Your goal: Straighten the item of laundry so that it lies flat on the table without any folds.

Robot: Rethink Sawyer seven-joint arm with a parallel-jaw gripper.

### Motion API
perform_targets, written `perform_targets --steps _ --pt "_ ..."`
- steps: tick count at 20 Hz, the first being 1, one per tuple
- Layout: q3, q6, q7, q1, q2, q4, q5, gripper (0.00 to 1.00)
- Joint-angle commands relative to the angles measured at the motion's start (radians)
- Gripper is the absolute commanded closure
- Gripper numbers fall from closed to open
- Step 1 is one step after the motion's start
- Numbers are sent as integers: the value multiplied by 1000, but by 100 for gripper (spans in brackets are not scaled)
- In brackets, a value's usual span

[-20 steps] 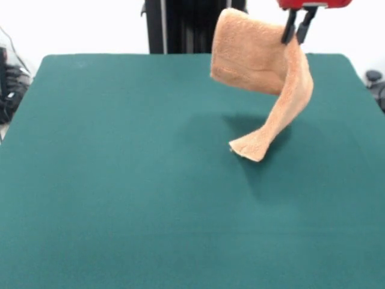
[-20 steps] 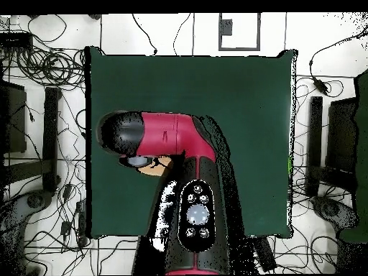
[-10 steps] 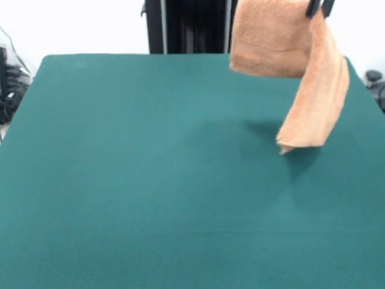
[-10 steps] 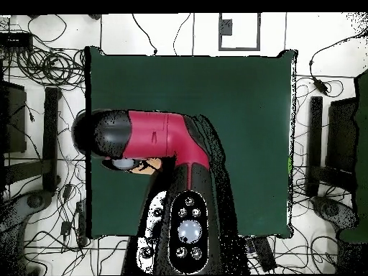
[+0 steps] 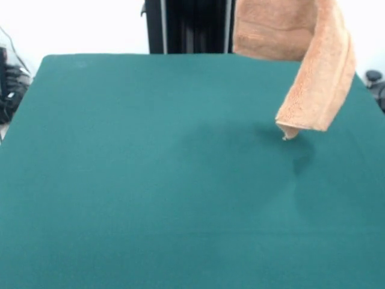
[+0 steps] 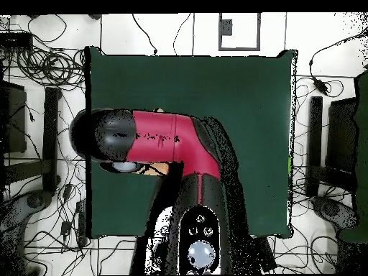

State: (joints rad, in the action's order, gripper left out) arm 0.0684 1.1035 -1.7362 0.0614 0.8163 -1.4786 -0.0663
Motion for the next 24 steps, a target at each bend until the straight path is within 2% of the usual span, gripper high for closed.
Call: perform_targets --steps 1,5,9,17,24 --pt "-41 -104 -49 -68 -16 -172 -6 100" --pt "-80 -197 37 -134 -35 -198 17 100" --pt "-104 -237 68 -171 -39 -207 49 100" --pt "-136 -133 133 -234 -25 -164 112 100" --pt "-158 -70 135 -264 -7 -148 134 100"
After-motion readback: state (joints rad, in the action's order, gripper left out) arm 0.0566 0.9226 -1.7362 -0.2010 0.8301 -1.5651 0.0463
